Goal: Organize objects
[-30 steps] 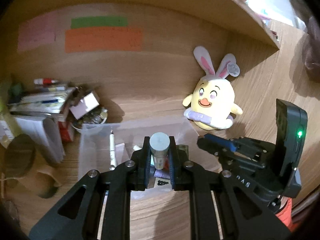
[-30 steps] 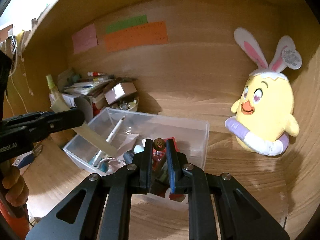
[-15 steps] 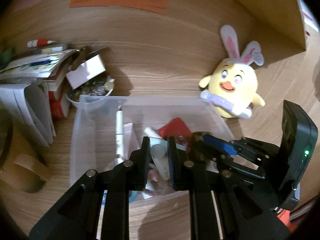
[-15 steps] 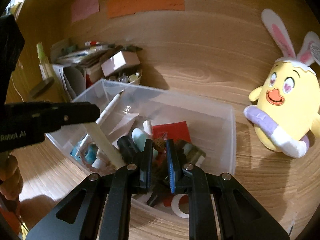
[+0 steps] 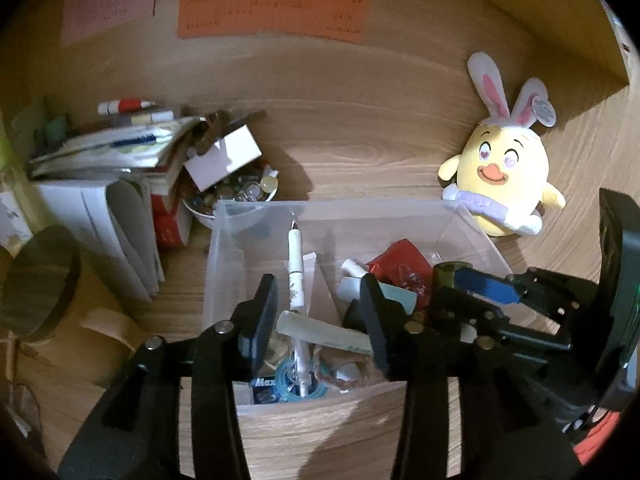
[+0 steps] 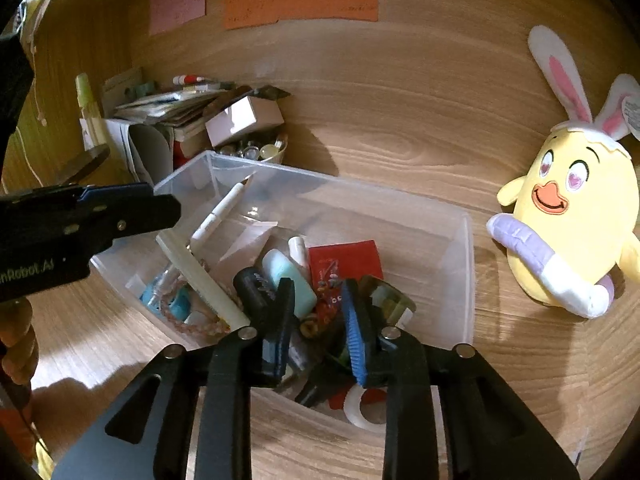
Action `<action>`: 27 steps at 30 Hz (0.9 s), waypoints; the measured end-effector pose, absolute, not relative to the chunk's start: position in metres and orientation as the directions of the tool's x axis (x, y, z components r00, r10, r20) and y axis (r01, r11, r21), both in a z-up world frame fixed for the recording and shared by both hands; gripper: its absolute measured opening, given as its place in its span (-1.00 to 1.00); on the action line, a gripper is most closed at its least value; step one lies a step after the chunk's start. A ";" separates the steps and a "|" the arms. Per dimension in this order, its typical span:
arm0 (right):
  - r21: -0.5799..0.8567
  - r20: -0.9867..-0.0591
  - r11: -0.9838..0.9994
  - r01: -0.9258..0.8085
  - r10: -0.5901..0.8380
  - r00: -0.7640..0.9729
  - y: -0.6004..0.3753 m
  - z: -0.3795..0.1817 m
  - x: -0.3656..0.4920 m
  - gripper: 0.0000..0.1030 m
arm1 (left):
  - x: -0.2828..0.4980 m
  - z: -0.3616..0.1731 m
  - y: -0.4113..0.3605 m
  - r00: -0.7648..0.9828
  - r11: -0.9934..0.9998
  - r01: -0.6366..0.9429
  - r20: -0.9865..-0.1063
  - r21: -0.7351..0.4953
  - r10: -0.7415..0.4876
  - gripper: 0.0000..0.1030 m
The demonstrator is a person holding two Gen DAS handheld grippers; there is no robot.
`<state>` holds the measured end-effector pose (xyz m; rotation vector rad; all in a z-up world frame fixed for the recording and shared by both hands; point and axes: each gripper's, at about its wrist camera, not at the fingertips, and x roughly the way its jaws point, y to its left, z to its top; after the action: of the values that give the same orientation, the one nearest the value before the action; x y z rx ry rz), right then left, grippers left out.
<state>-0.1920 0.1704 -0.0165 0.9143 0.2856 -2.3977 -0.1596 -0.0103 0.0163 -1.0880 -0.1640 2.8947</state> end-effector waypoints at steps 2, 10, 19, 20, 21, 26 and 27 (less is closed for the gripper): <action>0.005 -0.661 -0.826 0.564 -0.426 -0.618 0.173 -0.012 -0.190 -0.54 | -0.154 0.020 -0.009 -0.765 -0.996 0.004 -0.642 -0.093 0.057 0.00; 0.014 -0.635 -0.825 0.566 -0.444 -0.632 0.184 0.003 -0.172 -0.27 | -0.129 0.030 -0.002 -0.801 -1.000 0.025 -0.599 -0.011 -0.013 0.27; -0.001 -0.596 -0.838 0.545 -0.437 -0.673 0.201 0.014 -0.148 0.34 | -0.104 0.031 0.005 -0.822 -0.999 0.043 -0.568 0.018 -0.046 0.83; -0.007 -0.592 -0.840 0.542 -0.434 -0.680 0.202 0.015 -0.146 0.39 | -0.102 0.031 0.005 -0.823 -0.999 0.045 -0.566 0.020 -0.048 0.84; -0.013 -0.587 -0.842 0.539 -0.430 -0.687 0.203 0.016 -0.143 0.47 | -0.100 0.031 0.006 -0.823 -0.999 0.043 -0.566 0.019 -0.046 0.84; -0.020 -0.569 -0.847 0.532 -0.428 -0.702 0.206 0.021 -0.131 0.71 | -0.094 0.029 0.005 -0.816 -0.999 0.039 -0.577 0.002 -0.033 0.91; -0.021 -0.566 -0.848 0.530 -0.427 -0.705 0.207 0.021 -0.129 0.75 | -0.092 0.027 0.005 -0.816 -0.999 0.041 -0.578 -0.002 -0.032 0.91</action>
<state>-0.1294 0.2070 0.0208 0.7642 0.2473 -2.4887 -0.0922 0.0045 0.0275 -0.9636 -0.0220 3.0303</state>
